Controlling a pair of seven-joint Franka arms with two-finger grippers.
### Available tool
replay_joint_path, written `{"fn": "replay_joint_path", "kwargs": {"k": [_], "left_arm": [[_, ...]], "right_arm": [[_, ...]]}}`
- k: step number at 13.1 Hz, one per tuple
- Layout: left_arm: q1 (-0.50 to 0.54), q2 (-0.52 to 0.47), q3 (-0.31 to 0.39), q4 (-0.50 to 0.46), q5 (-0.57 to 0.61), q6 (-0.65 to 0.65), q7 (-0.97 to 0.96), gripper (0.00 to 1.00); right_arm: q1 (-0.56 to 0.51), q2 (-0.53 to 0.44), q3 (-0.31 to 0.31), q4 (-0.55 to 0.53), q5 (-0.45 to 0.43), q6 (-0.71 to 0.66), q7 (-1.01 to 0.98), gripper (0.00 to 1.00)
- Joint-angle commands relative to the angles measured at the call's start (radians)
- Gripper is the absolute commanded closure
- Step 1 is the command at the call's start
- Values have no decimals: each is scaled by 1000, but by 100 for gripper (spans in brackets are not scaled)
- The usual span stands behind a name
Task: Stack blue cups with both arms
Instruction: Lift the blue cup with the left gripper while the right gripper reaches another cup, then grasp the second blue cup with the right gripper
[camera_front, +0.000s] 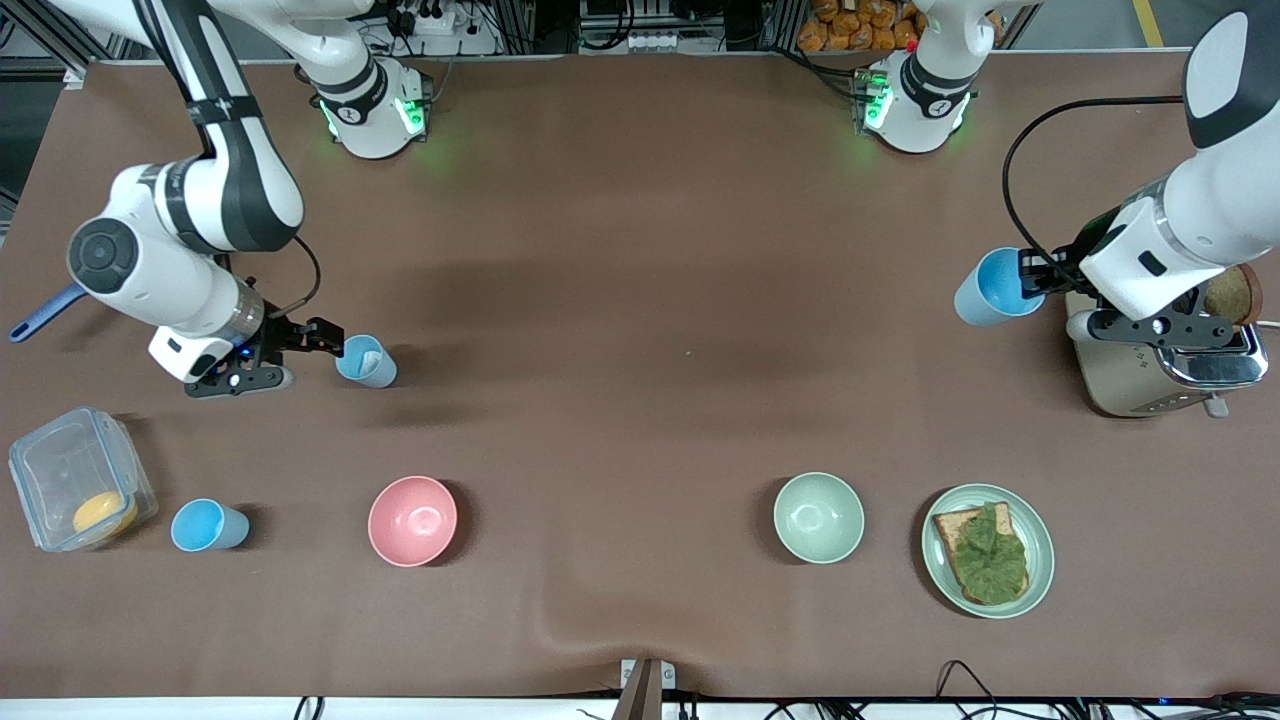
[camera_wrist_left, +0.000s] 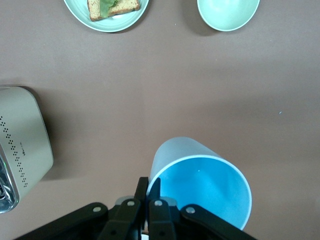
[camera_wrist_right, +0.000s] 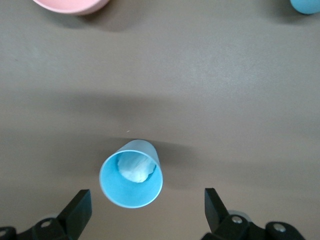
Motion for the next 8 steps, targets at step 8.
{"fn": "replay_joint_path", "kwargs": {"k": [8], "left_arm": [[27, 1, 2, 18, -24, -32, -2, 100]], "right_arm": [[-30, 93, 3, -87, -1, 168, -62, 4]]}}
